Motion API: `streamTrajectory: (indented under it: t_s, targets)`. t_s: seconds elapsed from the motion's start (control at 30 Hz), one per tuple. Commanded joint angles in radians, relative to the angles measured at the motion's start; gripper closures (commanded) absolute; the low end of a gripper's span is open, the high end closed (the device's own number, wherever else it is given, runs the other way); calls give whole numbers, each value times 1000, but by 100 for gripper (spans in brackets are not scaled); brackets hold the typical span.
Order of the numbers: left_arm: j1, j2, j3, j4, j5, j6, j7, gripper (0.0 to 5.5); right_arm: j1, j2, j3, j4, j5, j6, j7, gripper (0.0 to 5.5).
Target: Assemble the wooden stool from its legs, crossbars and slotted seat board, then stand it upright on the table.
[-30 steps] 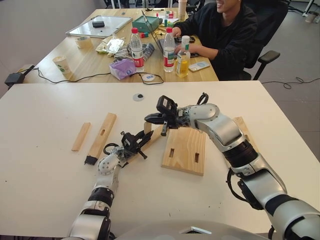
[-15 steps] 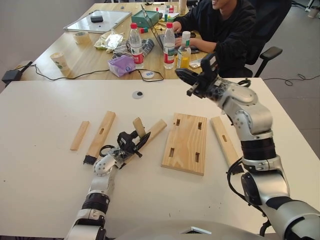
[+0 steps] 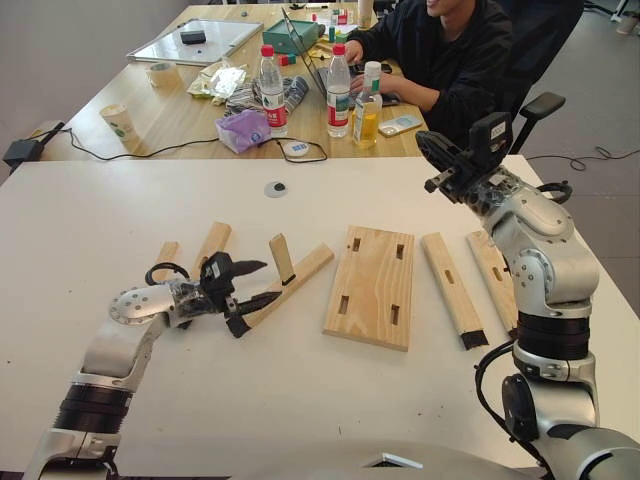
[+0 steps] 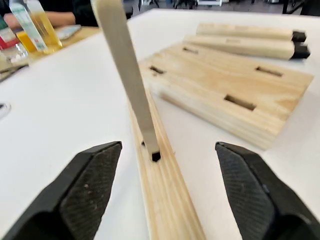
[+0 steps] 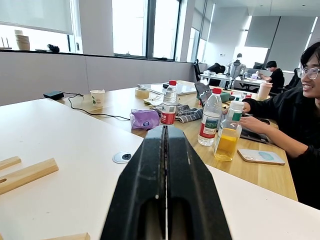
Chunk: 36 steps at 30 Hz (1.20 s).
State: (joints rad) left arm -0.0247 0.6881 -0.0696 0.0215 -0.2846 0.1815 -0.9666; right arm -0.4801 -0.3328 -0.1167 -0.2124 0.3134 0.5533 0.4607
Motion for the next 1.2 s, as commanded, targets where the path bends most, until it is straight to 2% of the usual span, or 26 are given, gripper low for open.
streamTrajectory:
  t_s: [0.03,0.2,0.47,0.53,0.6,0.67,0.77,0.87,1.0,1.1,1.2]
  targets:
    - [41,-5,-33,64,77,3,39,205,1,-36,5,-2,-14,10,-6,550]
    - [54,-21,-44,89,108,3,65,205,-4,-46,17,-6,-10,20,-4,550]
    - [36,-26,-62,113,148,-36,103,330,-16,-42,24,-3,-9,18,-22,550]
    - [18,-38,-66,132,177,-80,133,344,-24,-39,4,2,1,16,-34,550]
    - [-44,-92,-12,128,136,-70,197,345,-52,-28,-65,13,50,21,-59,550]
    - [-124,-147,69,94,23,16,231,345,-82,-9,-160,28,160,54,-67,550]
    - [-234,-204,149,26,-158,192,239,346,-77,-16,-241,42,347,119,12,495]
    - [-318,-253,182,-41,-403,431,189,346,-65,1,-318,68,656,284,93,446]
    - [-397,-304,209,-116,-685,679,176,346,-48,-14,-274,78,880,466,143,357]
    - [-444,-334,232,-107,-797,760,196,346,-28,-17,-213,79,918,513,172,289]
    - [-474,-344,233,-103,-830,792,204,346,-25,-17,-202,76,965,528,162,229]
